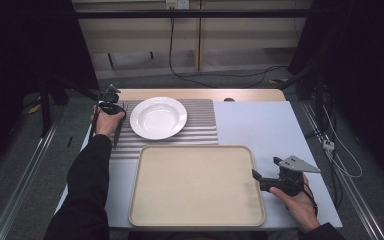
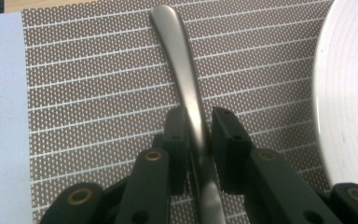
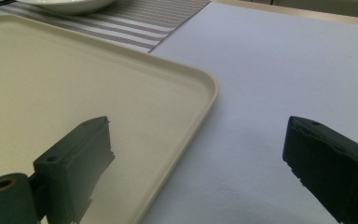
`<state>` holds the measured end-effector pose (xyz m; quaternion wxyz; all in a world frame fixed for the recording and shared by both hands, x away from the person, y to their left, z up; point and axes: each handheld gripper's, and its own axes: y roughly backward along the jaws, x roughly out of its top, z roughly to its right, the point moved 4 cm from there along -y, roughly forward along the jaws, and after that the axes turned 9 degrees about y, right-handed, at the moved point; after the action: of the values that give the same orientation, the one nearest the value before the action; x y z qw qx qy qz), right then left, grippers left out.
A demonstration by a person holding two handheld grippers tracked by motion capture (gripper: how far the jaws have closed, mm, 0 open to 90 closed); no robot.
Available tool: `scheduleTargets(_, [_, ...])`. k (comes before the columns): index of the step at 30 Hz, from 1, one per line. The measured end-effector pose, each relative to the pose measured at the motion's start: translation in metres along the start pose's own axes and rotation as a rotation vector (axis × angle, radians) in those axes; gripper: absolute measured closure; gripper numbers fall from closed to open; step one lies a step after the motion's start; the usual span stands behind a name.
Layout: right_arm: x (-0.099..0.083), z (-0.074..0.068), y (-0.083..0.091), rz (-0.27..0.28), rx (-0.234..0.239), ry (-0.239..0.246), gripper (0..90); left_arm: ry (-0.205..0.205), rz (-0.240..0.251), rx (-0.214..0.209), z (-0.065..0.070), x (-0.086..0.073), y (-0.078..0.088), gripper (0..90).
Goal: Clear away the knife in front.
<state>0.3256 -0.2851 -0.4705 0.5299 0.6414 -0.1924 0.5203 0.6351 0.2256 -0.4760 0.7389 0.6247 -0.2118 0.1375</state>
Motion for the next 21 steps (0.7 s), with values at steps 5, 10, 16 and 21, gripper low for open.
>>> scheduleTargets(5, [0.0001, -0.0001, 0.0002, 0.002, 0.002, 0.0, 8.1, -0.016, -0.009, 0.015, 0.0021, 0.0006, 0.0001, 78.7])
scheduleTargets(10, [0.0001, -0.0004, 0.0005, 0.001, 0.001, 0.001, 8.1, -0.034, -0.011, 0.032, 0.0056, 0.0007, 0.0002, 80.0])
scheduleTargets(16, [0.0001, -0.0004, 0.0007, 0.001, -0.001, -0.001, 8.1, -0.041, -0.024, 0.019, 0.0047, 0.0001, 0.002, 80.0])
scheduleTargets(21, [0.0006, -0.0006, 0.0008, 0.006, 0.001, -0.002, 8.0, -0.047, -0.029, 0.014, 0.0048, -0.0008, 0.003, 80.0])
